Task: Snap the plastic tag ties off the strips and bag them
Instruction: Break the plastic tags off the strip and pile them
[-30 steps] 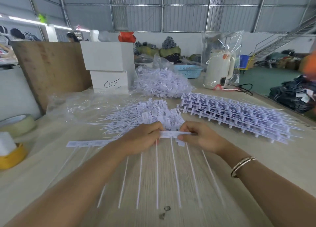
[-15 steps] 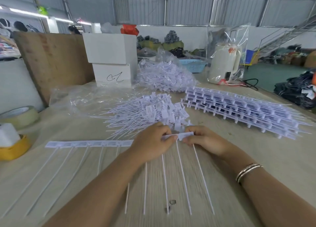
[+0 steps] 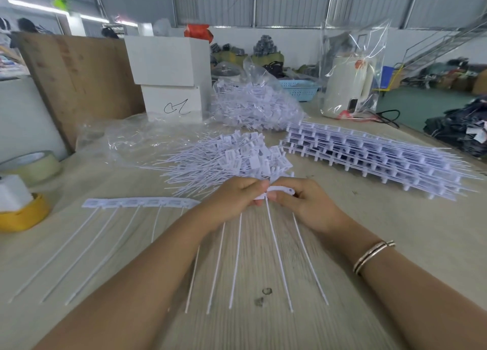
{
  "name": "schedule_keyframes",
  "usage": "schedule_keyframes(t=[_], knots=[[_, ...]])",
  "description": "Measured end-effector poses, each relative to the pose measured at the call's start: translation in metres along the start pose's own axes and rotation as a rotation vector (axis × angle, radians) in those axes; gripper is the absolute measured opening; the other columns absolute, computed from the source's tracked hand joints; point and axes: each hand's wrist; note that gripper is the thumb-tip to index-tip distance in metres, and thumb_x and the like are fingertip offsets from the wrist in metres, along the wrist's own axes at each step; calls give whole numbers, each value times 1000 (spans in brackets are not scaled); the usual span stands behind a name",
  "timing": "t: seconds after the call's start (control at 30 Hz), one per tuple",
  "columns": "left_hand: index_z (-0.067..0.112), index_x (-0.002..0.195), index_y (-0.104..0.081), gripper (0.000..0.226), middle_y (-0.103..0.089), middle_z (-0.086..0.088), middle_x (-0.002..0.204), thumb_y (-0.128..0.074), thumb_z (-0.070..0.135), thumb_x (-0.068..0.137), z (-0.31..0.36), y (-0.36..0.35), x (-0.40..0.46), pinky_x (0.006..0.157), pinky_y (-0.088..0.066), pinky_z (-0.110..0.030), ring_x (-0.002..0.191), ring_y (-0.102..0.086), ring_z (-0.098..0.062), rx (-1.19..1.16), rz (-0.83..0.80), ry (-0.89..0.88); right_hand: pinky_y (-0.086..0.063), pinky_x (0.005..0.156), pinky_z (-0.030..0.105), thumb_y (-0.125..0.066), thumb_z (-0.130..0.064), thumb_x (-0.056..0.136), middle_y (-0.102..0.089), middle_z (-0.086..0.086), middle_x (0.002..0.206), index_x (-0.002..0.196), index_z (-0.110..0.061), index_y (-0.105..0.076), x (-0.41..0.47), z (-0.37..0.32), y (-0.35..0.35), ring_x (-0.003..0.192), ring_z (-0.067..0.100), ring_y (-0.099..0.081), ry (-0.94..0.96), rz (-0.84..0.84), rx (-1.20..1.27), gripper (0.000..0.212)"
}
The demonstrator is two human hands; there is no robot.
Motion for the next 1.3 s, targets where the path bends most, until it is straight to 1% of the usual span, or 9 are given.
schedule_keyframes(t=[0.13,0.4,0.47,0.53,0.7,0.87,0.97,1.13,1.3], knots=[[32,87,-68,26,-68,15,71,-45,43,94,-2,-1,-1,66,-43,-11,65,-59,8,-15,27,-14,-29,54,10,-58,-4,90,-51,-18,52,84,1,-69,1,1,-1,50,-2,-41,36,47,-37,13],[33,76,-64,28,-60,23,55,-45,37,96,-3,-1,1,52,-36,-2,55,-54,12,-70,43,-28,-34,55,18,-63,-6,87,-56,-2,55,75,-23,-69,3,7,-4,54,3,-43,91,123,-51,21],[27,76,-66,31,-59,21,56,-45,38,96,-4,-1,2,55,-38,-5,54,-54,9,-82,52,-19,-36,56,23,-63,-9,87,-56,7,56,73,-13,-70,4,9,-3,55,6,-45,97,122,-78,17],[13,75,-64,39,-53,13,54,-43,40,96,-4,2,2,59,-38,-19,53,-48,-3,-158,86,1,-39,58,23,-61,-13,89,-56,-6,56,70,-13,-68,5,11,-3,55,5,-48,123,168,-73,20],[25,44,-49,54,-41,10,43,-45,35,97,0,18,4,46,-31,-15,39,-35,-4,-212,212,-5,-37,59,17,-62,-16,89,-52,0,59,64,-25,-59,7,15,2,58,1,-47,90,150,-66,27],[22,77,-58,23,-58,11,62,-45,9,91,-2,12,2,60,-35,-27,59,-51,-7,29,145,2,-36,86,37,-66,-27,85,-56,-3,89,87,-18,-69,12,31,13,91,15,-51,-75,70,-551,9],[27,98,-50,23,-56,12,86,-45,5,89,-5,6,-1,63,-37,-23,74,-53,-8,224,141,-56,-21,80,28,-64,-39,83,-51,-9,101,102,-28,-63,13,34,9,100,11,-41,-224,-11,-733,22],[28,111,-39,35,-47,11,94,-47,2,89,-2,-2,-7,54,-35,-12,59,-44,7,324,49,-190,-41,80,38,-55,-24,93,-61,2,84,84,-15,-65,12,18,9,81,21,-55,-66,262,-326,16],[31,109,-38,30,-48,16,96,-51,11,90,-2,-11,-9,60,-36,-12,71,-50,3,305,16,-224,-37,71,26,-59,-18,91,-63,18,79,78,3,-67,7,12,1,74,25,-54,-80,-9,-288,26]])
Point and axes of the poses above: each hand's wrist, its own x-axis towards the middle knuckle, its own y-axis out of the back of the hand, z = x × y
